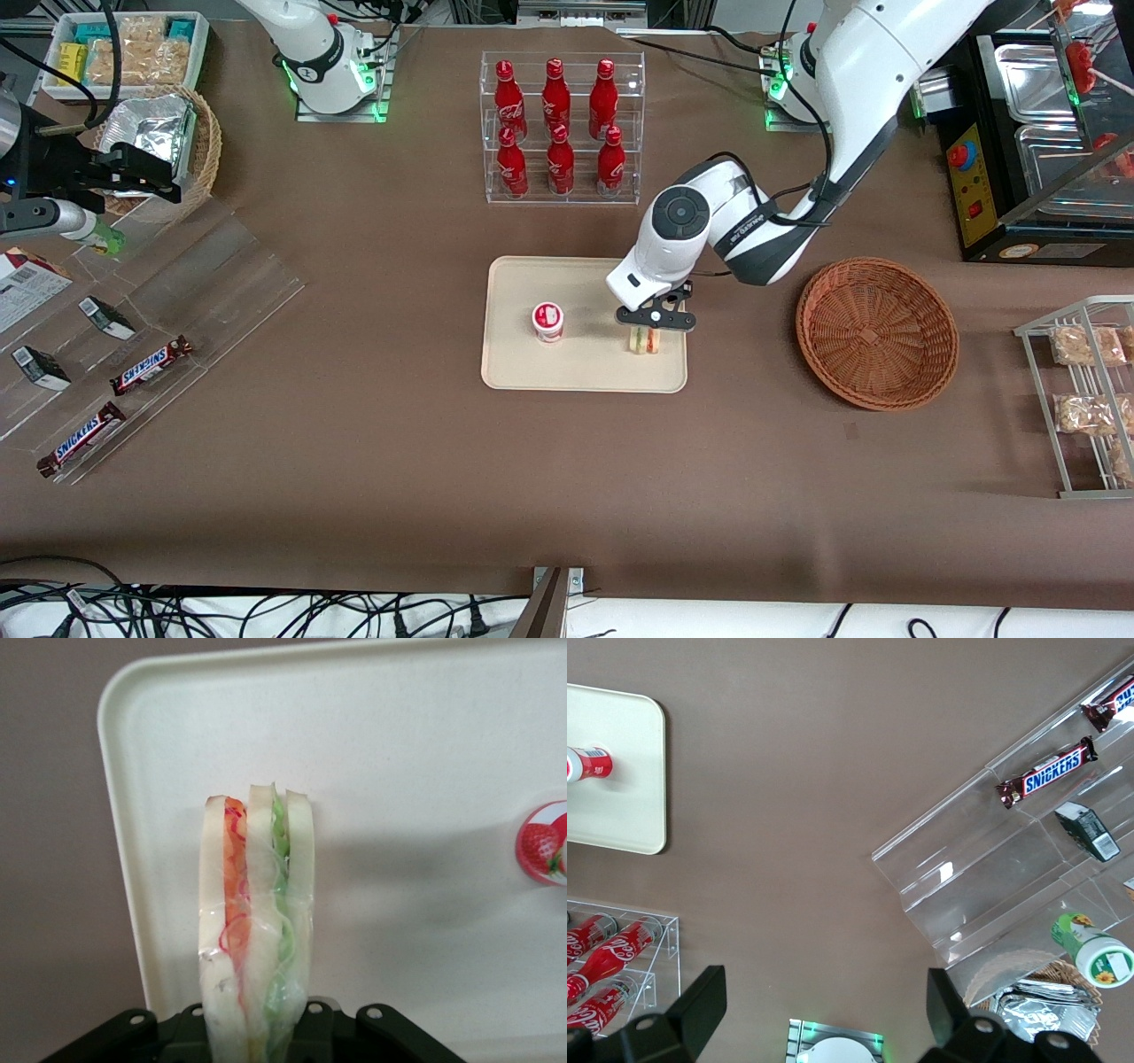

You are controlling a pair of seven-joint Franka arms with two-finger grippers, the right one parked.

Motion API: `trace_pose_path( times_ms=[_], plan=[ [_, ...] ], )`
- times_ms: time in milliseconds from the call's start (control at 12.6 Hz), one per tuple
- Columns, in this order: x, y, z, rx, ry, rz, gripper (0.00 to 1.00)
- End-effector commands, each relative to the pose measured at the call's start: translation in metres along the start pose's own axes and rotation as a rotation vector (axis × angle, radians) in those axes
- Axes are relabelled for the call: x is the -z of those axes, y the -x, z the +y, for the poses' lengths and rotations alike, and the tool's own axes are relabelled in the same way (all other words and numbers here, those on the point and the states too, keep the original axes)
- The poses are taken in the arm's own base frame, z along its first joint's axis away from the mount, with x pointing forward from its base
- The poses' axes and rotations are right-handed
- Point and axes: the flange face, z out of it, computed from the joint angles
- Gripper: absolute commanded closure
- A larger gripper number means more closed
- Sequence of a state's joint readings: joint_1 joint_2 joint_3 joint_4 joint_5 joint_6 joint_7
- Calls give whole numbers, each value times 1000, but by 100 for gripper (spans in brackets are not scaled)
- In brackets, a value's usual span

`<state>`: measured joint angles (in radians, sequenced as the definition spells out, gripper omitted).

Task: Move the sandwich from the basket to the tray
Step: 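Lower the sandwich onto the tray beside the cup and open the gripper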

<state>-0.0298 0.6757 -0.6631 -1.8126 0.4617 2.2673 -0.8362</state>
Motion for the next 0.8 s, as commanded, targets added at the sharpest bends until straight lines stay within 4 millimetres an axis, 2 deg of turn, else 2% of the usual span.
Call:
trace_pose_path(
  times_ms=[0, 159, 239, 319, 398, 478, 558, 717],
  plan=[
    [-10, -3, 8, 4, -27, 15, 100],
    [-22, -1, 9, 25, -47, 13, 97],
    [-26, 1, 11, 31, -57, 15, 91],
    [-27, 1, 12, 53, -65, 18, 73],
    [-26, 2, 13, 85, -65, 22, 47],
    [-23, 2, 12, 104, -70, 24, 12],
    [-17, 1, 11, 121, -71, 31, 0],
    [16, -5, 5, 170, -104, 55, 0]
  ],
)
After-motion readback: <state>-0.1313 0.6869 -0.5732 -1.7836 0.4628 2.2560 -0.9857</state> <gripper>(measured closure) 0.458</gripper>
